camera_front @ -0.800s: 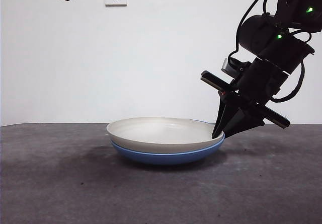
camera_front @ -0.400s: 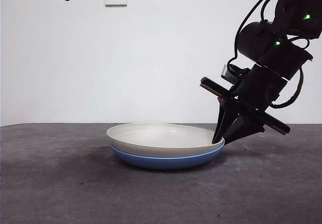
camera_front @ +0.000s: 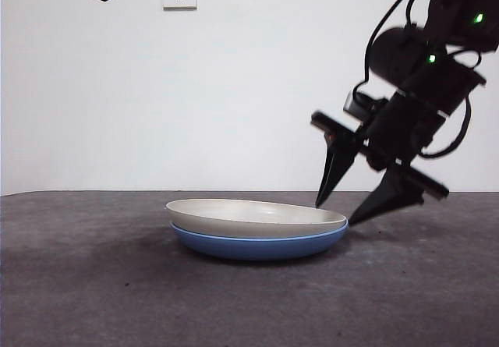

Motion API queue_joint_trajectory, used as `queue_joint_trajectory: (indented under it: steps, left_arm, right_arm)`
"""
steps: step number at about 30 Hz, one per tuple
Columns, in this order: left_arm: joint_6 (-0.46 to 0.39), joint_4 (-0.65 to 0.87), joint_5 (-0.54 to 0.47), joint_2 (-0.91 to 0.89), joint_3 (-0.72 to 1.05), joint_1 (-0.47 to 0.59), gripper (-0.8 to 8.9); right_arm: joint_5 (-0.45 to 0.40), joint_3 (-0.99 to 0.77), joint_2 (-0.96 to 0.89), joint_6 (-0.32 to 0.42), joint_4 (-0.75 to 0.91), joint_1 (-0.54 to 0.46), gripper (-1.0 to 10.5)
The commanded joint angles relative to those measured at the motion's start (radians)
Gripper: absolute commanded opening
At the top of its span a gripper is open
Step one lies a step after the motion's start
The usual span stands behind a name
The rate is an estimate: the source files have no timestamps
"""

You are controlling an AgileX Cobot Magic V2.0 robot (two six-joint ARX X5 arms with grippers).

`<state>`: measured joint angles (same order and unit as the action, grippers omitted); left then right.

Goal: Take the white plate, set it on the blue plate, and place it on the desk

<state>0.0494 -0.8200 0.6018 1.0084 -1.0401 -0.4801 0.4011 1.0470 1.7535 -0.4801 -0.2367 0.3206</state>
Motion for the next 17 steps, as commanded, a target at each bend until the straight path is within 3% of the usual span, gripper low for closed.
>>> queue_joint_trajectory:
  steps: [1, 7, 17]
  left_arm:
    - [-0.013, 0.005, 0.005, 0.006, -0.007, -0.005, 2.17]
    - [-0.016, 0.005, 0.005, 0.006, -0.007, -0.005, 2.17]
    - [-0.016, 0.005, 0.005, 0.006, -0.007, -0.005, 2.17]
  right_arm:
    - [-0.029, 0.021, -0.049, 0.011, -0.008, 0.003, 2.5]
    - [-0.061, 0.021, -0.187, 0.137, -0.102, 0.005, 2.5]
    - [-0.059, 0.021, -0.496, 0.338, -0.399, 0.04, 2.5]
